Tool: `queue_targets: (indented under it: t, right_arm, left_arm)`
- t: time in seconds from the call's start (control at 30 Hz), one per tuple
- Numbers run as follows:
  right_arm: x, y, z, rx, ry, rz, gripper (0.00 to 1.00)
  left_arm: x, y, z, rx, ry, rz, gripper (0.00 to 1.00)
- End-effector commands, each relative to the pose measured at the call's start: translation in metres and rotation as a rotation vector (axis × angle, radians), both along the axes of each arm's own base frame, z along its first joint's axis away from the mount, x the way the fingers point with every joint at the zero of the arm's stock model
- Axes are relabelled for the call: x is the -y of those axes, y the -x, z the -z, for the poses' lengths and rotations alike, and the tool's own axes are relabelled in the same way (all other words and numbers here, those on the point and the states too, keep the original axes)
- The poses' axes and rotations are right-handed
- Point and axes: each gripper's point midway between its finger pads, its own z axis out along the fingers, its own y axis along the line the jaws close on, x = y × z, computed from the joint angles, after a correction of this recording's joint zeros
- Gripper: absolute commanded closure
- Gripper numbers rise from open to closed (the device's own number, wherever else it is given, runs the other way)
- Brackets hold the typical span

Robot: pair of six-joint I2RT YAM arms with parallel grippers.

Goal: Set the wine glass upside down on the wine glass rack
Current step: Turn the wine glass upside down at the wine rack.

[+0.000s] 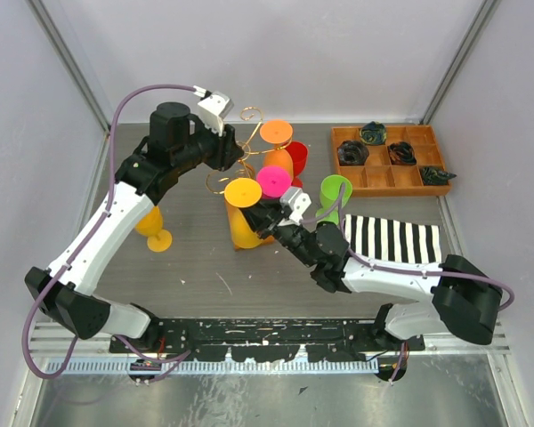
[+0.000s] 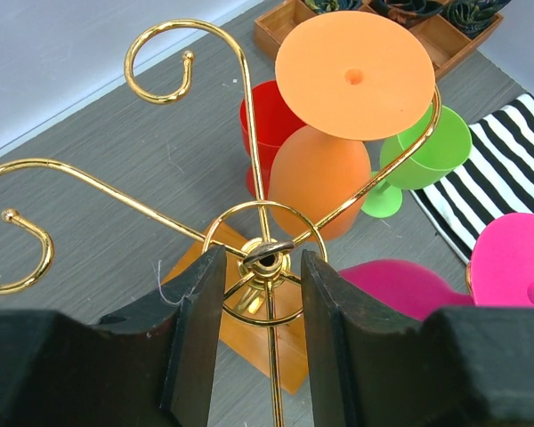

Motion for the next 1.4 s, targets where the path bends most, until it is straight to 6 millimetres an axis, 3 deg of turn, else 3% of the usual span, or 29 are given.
queue_targets:
  t: [0.0, 0.33, 1.37]
  right_arm:
    - [0.005, -0.007, -0.038, 0.061, -0.099, 0.055, 0.99]
    - [0.000, -0.026, -0.033, 0.051, -0.102, 0.130, 0.99]
    - [-0.022, -0.053, -0.030, 0.001, -0.061, 0.202, 0.99]
  left_arm:
    - [-0.001, 0.001, -0.013, 0.030, 0.028, -0.001, 0.55]
    - [-0.001, 0.001, -0.013, 0.029, 0.030, 0.000, 0.54]
    - [-0.001, 0.003, -0.015, 0.031, 0.033, -0.001, 0.54]
